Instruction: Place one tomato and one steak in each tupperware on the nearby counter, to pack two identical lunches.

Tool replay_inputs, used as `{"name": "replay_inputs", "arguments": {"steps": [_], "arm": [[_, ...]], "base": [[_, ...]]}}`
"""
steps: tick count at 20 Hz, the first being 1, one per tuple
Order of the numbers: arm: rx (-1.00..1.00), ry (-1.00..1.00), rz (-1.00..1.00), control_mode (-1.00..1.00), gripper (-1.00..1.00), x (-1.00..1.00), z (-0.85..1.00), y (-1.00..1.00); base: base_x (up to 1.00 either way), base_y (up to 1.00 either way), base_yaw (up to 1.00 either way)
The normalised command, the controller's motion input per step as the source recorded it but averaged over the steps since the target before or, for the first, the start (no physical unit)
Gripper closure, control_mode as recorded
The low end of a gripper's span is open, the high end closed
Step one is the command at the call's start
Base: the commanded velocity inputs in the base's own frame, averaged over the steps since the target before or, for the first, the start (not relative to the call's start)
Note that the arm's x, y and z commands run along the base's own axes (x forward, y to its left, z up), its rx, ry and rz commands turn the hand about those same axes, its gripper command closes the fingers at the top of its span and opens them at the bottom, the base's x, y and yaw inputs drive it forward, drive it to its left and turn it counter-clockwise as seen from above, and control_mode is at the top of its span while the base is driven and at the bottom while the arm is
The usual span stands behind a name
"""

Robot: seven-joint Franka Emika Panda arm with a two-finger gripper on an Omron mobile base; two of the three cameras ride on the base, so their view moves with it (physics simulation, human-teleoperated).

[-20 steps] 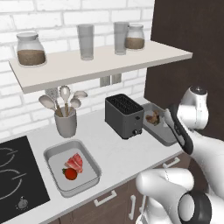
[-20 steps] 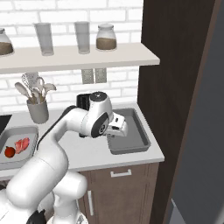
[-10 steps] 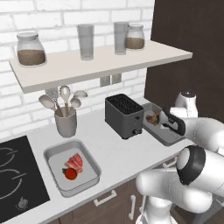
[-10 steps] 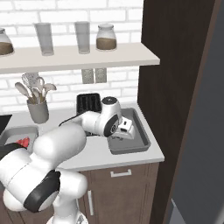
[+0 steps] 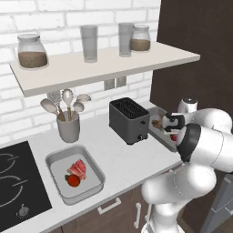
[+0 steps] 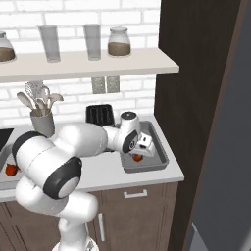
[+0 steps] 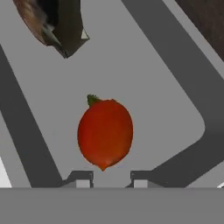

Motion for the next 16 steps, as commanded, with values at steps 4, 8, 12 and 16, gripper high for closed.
{"name": "replay_inputs", "arguments": {"steps": [4,8,12,16], "arm": [[0.0,0.0,0.0,-1.0,-1.0,0.1,0.0,0.0],[0.0,-0.07,0.0,-1.0,-1.0,-0.28,0.39,0.0],[0.0,-0.28,0.0,-1.0,-1.0,-0.95,0.77,0.0],[0.0,-0.4,0.03,-1.0,-1.0,-0.87,0.53,0.02]], "base": [[0.0,0.0,0.0],[0.0,0.0,0.0],[0.0,0.0,0.0],[0.0,0.0,0.0]]}}
